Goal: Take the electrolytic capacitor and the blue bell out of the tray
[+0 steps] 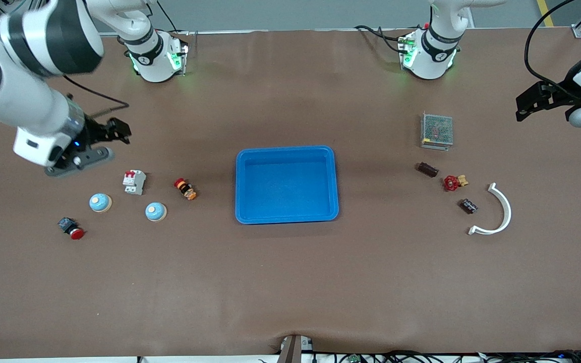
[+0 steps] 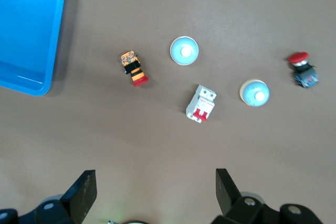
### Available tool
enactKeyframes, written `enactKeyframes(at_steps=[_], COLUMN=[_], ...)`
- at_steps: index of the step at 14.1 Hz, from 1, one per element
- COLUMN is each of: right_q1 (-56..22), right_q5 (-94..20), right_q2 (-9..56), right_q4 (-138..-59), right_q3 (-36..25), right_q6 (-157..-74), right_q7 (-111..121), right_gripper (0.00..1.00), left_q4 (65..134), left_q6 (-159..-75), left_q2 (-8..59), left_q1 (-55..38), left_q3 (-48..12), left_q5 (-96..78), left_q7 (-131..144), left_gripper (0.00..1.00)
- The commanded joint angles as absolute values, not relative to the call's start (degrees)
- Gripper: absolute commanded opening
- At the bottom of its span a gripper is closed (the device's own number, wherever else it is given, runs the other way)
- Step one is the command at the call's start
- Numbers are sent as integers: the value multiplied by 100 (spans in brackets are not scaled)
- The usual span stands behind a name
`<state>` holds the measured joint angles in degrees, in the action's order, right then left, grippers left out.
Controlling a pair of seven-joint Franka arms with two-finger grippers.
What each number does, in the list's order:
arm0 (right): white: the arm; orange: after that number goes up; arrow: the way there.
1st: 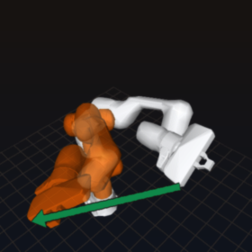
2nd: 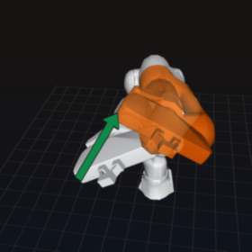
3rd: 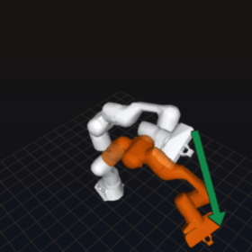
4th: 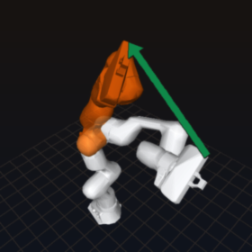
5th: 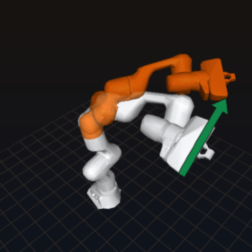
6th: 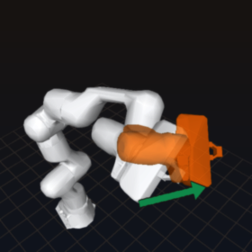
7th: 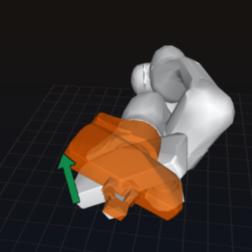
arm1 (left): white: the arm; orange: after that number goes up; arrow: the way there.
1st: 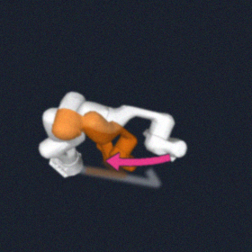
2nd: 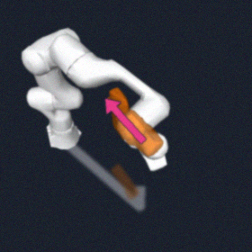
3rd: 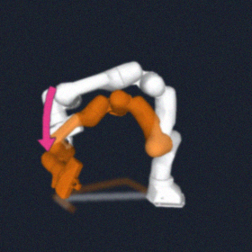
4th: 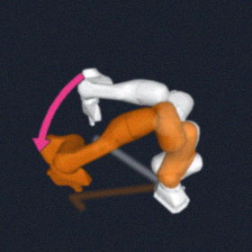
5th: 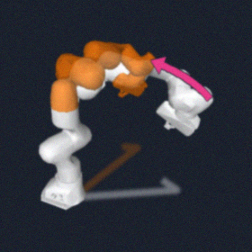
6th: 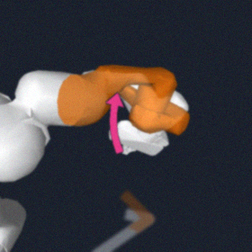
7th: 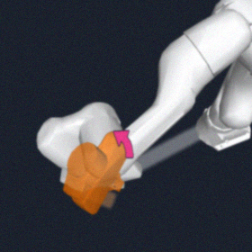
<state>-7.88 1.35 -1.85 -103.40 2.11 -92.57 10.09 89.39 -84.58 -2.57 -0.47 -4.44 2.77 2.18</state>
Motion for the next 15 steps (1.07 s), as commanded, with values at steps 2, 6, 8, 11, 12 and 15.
enactKeyframes(at_steps=[2,6,8,11,12,15], right_q1=[-660,-291,-19,228,237,272], right_q5=[114,114,132,175,193,193], right_q2=[-887,-1090,-1072,-950,-880,-651], right_q4=[-10556,-10485,-10276,-9810,-9678,-9282], right_q3=[193,167,176,176,176,176], right_q6=[-9062,-9044,-9044,-9070,-9088,-9053], right_q7=[660,606,641,685,625,633], right_gripper=[100,100,100,100,100,100], left_q4=[8903,8903,8930,8912,8912,8921], left_q6=[-8385,-8376,-8376,-8376,-8376,-8385], left_q2=[-299,-316,-343,-352,-352,-325], left_q1=[-18,0,0,158,176,237], left_q3=[-448,-431,-431,-431,-422,-431], left_q5=[237,237,237,185,167,167], left_q7=[97,79,79,70,79,88], left_gripper=[100,100,100,100,100,100])
